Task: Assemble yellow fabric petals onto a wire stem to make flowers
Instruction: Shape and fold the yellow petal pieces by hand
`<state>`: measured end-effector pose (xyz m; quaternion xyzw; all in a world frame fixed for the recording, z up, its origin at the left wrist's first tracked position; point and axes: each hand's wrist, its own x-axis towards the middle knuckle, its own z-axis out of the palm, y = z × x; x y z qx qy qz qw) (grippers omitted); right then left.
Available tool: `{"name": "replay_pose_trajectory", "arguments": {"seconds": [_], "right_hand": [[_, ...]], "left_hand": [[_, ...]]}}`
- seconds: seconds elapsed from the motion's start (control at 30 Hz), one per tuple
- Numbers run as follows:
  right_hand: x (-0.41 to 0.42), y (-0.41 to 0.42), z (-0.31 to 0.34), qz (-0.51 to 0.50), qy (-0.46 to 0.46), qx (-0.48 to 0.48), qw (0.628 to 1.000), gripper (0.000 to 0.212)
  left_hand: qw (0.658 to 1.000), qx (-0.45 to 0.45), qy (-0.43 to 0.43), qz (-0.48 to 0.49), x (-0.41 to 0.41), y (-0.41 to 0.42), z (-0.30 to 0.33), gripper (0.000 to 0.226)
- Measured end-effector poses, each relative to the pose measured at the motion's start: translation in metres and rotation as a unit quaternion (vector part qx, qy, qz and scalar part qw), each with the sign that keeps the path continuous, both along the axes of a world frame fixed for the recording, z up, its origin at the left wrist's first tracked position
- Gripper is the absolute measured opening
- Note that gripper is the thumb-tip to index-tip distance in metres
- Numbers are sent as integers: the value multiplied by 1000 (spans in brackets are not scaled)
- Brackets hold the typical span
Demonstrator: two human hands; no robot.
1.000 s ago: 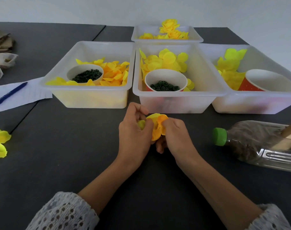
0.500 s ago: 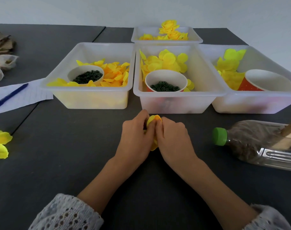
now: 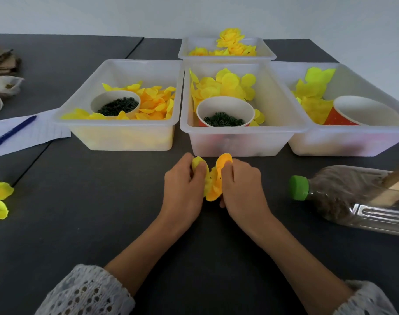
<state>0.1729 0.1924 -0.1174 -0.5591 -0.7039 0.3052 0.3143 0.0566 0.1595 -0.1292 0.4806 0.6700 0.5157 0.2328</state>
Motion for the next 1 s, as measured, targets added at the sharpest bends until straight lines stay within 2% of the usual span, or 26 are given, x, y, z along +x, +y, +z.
{"name": "replay_pose_trajectory", "arguments": {"seconds": [0.13, 0.23, 0.3, 0.43, 0.53, 0.7, 0.9, 1.0], "right_hand": [[0, -1, -5, -1, 106, 21, 994, 33], [-1, 1, -8, 17, 139, 34, 990, 24], [-2, 1, -10, 28, 145, 43, 988, 20], [-2, 3, -14, 36, 117, 67, 990, 13], [-4, 1, -14, 50, 115, 89, 988, 18], [-6, 2, -14, 13, 151, 69, 986, 22], [-1, 8, -14, -45, 245, -12, 968, 16], [-1, 8, -13, -48, 258, -22, 965, 17]], "left_hand": [[1000, 9, 27, 2, -3, 1, 4, 32], [999, 17, 45, -1, -5, 0, 7, 21], [998, 10, 61, -13, -6, -1, 7, 16], [994, -19, 109, -10, -9, -1, 5, 22], [992, -24, 125, -5, -9, -3, 6, 9], [998, 3, 70, -7, -4, -6, 10, 15], [998, 11, 69, -6, -1, -7, 13, 19], [999, 7, 45, -5, -2, -6, 13, 20]]}}
